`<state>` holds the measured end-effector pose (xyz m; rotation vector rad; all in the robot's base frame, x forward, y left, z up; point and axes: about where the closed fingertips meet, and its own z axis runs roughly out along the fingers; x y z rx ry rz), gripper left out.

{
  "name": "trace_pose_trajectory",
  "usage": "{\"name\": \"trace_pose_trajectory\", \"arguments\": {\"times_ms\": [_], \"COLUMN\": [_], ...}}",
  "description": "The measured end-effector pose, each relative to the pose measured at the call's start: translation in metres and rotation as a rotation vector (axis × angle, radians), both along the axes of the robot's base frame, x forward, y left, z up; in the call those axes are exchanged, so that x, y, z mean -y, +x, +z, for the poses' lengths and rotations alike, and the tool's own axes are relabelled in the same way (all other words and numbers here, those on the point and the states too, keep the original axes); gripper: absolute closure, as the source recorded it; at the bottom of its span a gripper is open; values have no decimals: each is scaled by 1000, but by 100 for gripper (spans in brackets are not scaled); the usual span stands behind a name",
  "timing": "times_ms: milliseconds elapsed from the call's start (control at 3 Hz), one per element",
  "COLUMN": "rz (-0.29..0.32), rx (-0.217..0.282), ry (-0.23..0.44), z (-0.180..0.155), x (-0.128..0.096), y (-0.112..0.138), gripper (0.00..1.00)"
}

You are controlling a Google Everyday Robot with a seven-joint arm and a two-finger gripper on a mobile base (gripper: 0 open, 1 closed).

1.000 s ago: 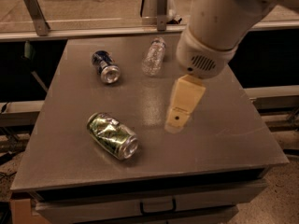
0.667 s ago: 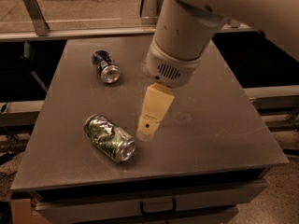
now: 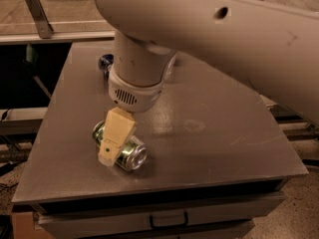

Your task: Place green can upright

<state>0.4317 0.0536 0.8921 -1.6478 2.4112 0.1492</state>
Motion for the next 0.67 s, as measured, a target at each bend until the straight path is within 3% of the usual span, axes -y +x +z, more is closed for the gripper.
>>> {"name": "trace_pose_trajectory", "arguments": {"times_ms": [667], "rz": [-73], "rx": [-14], "ry": [-16], "z": [-31], "x": [-47], "y": [0], "gripper": [0]}}
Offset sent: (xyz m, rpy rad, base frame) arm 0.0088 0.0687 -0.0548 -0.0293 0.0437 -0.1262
